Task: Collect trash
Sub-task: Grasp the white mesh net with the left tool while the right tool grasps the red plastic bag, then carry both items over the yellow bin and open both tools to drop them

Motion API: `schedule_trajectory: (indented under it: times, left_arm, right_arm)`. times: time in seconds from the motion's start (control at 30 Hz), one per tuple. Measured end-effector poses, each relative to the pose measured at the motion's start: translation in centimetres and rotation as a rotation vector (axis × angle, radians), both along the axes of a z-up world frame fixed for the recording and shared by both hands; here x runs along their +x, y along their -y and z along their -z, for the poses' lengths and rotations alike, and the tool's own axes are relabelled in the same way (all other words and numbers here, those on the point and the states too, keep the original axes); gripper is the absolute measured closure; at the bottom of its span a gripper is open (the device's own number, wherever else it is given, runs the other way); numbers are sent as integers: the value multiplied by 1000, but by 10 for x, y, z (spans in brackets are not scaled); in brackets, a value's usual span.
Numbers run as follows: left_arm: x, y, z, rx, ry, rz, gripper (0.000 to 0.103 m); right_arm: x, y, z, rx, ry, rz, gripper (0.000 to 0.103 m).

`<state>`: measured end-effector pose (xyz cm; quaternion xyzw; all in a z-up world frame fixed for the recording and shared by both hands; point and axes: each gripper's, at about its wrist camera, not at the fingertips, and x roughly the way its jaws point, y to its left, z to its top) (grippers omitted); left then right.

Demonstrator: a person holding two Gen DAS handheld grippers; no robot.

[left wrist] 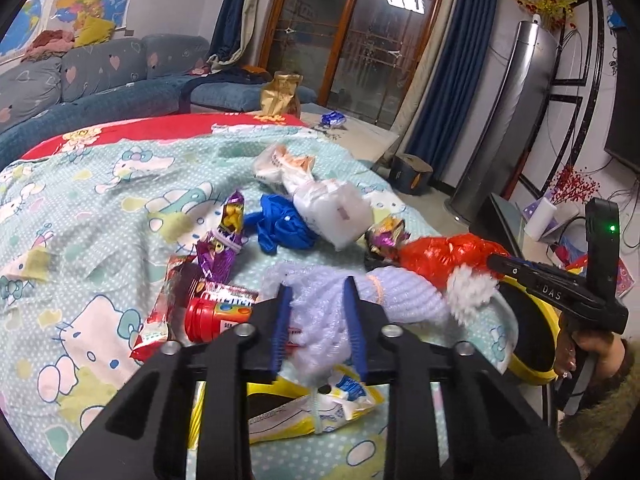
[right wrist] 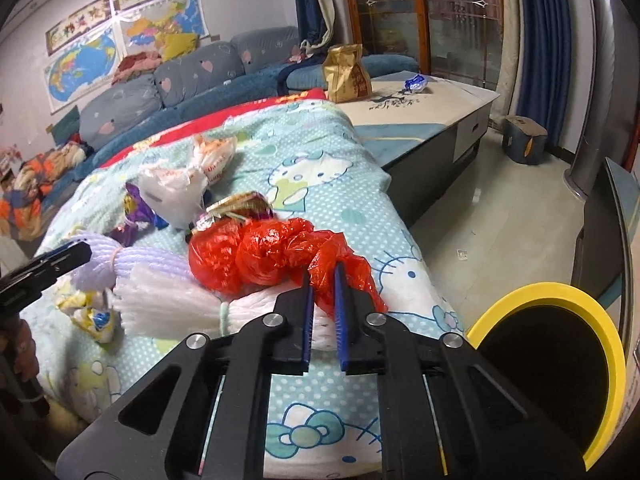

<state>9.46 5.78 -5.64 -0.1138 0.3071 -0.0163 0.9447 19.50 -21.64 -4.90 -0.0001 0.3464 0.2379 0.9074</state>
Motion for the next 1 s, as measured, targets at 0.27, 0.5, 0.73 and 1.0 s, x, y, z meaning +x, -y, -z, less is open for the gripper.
schedule_trajectory:
  times: [0.27,0.5,0.73,1.0]
  left_arm:
    - [-14,4,-38,31,119,-3,84]
    - [-21,7,-63,52,182,-16,84]
    - [-17,28,-70,56,193,31,84]
    - [-6,67,-67,69,191,119,84]
  right_arm:
    - [-6,9,-19,57,45,19,99]
    - [-8,20,-32,84,92,70,100]
    - [-13,37,-43,104,129,125,100]
    - [-18,66,-47,118,140,200,101]
